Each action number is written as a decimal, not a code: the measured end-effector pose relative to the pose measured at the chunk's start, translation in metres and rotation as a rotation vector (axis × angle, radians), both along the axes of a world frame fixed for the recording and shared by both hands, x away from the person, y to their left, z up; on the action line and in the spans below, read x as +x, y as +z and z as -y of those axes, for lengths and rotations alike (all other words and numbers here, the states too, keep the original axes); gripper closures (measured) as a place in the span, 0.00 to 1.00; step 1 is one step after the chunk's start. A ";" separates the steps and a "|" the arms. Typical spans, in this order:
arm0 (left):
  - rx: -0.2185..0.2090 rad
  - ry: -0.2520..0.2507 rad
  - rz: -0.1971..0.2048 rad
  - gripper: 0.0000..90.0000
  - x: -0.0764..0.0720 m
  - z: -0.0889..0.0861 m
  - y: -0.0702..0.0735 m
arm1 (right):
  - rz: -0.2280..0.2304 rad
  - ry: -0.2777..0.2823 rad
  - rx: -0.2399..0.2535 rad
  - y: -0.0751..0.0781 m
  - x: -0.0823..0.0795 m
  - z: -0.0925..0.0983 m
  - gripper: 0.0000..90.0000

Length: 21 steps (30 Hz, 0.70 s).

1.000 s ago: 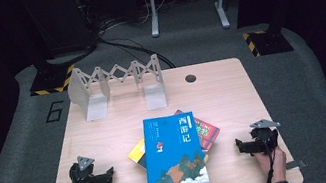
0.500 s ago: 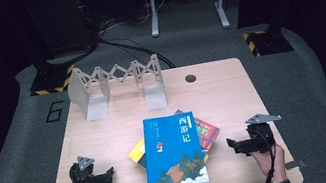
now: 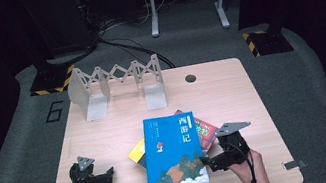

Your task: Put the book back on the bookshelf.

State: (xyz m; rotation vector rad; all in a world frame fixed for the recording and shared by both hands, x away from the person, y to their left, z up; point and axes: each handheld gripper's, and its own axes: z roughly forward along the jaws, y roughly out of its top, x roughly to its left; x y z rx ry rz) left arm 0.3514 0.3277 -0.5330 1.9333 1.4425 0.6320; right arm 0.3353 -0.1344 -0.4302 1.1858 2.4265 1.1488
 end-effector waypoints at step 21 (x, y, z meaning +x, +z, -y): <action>0.007 -0.009 -0.017 0.01 0.000 -0.001 0.001 | -0.107 0.056 0.072 -0.008 0.002 -0.029 0.26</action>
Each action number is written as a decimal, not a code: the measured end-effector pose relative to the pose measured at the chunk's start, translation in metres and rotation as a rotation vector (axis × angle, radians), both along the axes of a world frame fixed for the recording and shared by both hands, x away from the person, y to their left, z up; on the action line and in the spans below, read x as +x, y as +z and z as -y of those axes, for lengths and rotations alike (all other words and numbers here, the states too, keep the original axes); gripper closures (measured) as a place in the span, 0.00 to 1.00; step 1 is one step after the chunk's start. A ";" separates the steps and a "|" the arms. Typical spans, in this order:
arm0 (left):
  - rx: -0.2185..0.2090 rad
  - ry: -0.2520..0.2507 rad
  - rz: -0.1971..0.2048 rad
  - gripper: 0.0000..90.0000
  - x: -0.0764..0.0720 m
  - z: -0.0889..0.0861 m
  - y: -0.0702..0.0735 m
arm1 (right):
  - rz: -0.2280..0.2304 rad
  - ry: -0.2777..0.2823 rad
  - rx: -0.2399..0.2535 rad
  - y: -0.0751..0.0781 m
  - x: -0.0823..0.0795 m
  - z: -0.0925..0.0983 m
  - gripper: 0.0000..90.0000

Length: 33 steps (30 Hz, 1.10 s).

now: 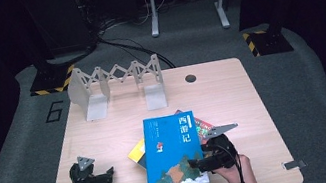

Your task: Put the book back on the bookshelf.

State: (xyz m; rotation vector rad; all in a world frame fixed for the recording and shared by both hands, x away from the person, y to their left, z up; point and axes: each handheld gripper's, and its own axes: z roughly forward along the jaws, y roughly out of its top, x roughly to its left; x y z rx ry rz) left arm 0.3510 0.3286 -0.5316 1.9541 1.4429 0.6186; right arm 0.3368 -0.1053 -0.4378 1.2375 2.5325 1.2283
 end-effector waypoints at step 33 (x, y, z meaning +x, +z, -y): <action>-0.008 0.009 0.018 0.02 0.000 0.001 -0.001 | 0.001 0.020 -0.041 0.005 0.035 -0.024 0.34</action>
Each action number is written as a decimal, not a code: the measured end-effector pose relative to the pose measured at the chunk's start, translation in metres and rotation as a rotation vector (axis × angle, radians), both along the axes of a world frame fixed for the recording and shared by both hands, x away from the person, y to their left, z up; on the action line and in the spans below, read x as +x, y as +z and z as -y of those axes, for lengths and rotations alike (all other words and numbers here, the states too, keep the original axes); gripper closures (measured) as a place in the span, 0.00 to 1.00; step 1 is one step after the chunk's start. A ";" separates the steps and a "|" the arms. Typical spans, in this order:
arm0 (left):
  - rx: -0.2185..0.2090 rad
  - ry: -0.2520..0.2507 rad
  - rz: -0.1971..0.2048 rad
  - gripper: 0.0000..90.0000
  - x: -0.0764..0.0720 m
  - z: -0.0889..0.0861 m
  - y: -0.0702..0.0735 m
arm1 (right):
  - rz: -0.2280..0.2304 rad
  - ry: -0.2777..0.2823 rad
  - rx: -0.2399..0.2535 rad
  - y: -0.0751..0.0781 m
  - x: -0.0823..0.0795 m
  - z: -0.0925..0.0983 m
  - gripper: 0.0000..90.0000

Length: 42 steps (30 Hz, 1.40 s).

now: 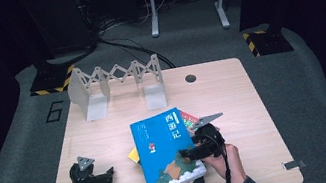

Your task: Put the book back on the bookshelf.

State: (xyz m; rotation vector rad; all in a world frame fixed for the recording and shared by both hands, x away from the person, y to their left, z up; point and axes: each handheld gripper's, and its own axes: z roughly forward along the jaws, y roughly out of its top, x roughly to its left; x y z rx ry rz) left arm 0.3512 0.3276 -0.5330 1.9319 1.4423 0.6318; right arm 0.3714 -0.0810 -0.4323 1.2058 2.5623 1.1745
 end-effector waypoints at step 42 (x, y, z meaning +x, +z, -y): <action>-0.001 0.000 0.002 0.02 0.000 0.000 0.000 | 0.024 0.100 -0.068 0.002 -0.044 0.003 0.11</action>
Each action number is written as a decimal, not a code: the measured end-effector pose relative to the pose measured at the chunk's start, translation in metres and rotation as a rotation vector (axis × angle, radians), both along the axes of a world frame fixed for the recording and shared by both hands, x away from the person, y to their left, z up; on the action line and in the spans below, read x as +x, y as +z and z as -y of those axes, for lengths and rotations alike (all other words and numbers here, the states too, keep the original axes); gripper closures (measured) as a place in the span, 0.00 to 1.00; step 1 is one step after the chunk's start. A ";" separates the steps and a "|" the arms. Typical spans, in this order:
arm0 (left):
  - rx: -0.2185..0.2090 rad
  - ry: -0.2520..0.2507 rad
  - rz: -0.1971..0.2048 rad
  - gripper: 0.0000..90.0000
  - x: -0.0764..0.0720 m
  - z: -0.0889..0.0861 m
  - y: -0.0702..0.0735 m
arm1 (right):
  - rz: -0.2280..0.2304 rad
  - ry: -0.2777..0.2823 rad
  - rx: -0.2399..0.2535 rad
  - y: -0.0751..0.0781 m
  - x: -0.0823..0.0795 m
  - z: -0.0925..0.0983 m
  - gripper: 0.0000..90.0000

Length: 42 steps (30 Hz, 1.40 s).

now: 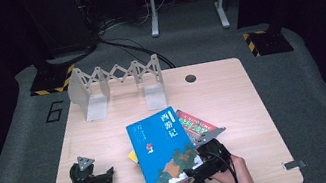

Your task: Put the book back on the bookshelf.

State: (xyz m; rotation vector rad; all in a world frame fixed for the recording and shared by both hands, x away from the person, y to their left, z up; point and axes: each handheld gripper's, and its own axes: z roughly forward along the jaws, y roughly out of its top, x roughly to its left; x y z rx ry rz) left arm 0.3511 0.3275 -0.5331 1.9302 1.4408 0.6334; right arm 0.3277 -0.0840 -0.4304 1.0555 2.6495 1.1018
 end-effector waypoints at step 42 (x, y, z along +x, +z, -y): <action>-0.001 0.000 -0.001 0.02 0.000 0.000 0.000 | -0.039 -0.034 0.034 -0.015 0.000 -0.020 0.02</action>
